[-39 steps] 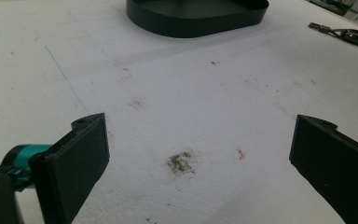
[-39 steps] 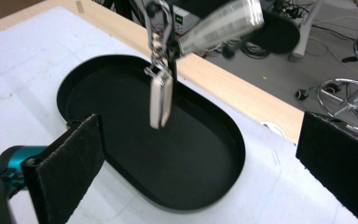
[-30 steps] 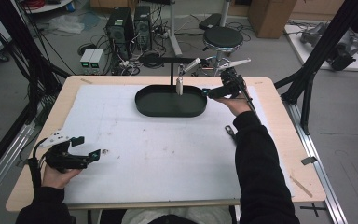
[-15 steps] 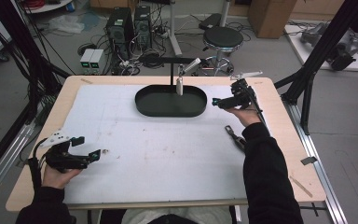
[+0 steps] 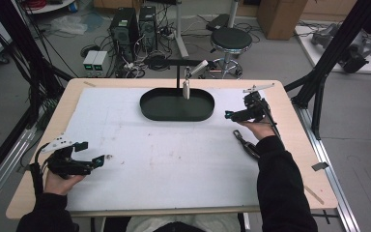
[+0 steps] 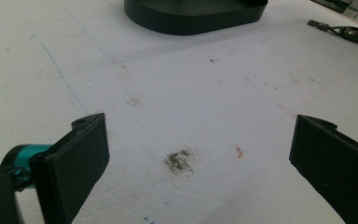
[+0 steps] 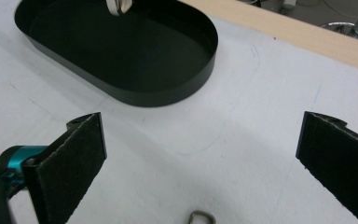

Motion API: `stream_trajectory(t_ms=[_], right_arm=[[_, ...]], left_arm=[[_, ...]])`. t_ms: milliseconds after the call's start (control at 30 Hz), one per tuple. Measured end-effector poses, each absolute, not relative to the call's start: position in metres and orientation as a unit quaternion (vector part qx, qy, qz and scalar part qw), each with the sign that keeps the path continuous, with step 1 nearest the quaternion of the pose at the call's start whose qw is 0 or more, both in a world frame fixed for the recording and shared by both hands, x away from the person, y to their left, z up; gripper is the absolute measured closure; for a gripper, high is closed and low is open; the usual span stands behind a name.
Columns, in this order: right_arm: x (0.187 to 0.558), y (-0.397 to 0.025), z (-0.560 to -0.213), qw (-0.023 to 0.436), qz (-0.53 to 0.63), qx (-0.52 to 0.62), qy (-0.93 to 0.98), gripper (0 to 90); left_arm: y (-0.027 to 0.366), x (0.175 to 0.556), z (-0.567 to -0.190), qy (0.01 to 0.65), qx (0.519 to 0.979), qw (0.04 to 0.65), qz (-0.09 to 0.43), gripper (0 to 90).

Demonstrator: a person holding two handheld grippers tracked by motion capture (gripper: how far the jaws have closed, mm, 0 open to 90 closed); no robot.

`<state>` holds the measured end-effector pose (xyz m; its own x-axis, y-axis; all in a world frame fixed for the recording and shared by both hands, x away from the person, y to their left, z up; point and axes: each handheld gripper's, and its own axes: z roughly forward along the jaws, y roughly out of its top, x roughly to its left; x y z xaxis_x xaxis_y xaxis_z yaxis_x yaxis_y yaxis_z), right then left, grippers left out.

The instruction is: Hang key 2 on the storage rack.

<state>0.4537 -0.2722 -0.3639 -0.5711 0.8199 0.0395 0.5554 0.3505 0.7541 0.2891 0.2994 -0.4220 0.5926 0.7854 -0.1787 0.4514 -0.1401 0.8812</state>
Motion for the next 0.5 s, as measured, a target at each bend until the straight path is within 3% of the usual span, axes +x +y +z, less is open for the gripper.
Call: stream_trajectory(t_ms=[500], right_arm=[[0.434, -0.280, -0.387, 0.170, 0.336, 0.428, 0.822, 0.8]], left_arm=[[0.297, 0.288, -0.422, 0.414, 0.738, 0.503, 0.176, 5.2]])
